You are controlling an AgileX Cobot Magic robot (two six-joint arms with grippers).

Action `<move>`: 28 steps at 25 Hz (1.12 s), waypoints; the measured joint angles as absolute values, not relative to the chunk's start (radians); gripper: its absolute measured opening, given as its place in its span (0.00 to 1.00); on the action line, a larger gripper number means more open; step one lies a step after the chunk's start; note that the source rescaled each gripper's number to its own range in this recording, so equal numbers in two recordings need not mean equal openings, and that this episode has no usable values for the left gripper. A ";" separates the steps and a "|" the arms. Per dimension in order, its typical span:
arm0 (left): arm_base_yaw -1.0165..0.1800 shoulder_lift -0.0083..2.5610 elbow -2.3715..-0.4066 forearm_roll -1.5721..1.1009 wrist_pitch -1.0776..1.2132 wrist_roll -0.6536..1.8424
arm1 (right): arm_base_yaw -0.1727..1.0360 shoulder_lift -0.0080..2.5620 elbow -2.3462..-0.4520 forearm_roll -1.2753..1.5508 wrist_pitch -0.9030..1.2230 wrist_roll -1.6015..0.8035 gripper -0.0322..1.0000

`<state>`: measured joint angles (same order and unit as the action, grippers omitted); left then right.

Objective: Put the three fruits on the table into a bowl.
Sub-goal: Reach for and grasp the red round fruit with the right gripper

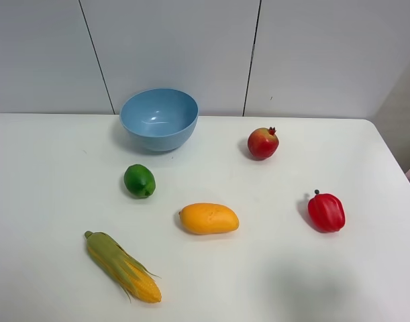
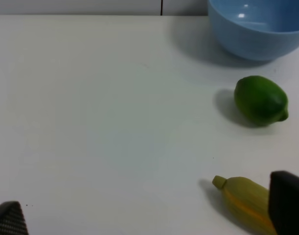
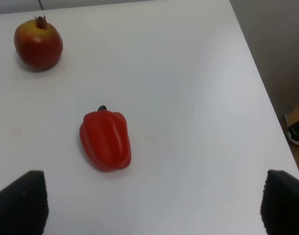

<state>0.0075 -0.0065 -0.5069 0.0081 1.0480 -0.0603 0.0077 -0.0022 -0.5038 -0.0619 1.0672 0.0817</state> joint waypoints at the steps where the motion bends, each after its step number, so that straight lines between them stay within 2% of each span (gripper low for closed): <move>1: 0.008 -0.007 -0.507 0.008 1.048 -0.060 | 0.008 -0.002 -0.504 -0.062 1.067 0.082 0.64; 11: 0.008 -0.007 -0.507 0.008 1.048 -0.060 | 0.008 -0.002 -0.504 -0.061 1.067 0.082 0.64; 14: 0.008 -0.007 -0.507 0.008 1.048 -0.060 | 0.039 0.021 -0.518 -0.061 1.065 0.090 0.64; 22: 0.008 -0.007 -0.507 0.008 1.048 -0.060 | 0.251 0.613 -0.845 -0.165 0.892 0.143 0.64; 28: 0.008 -0.007 -0.507 0.008 1.048 -0.060 | 0.268 1.114 -1.155 -0.231 0.848 0.143 0.64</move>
<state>0.0075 -0.0065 -0.5069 0.0081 1.0480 -0.0603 0.2684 1.1137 -1.1546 -0.2313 0.8478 0.1426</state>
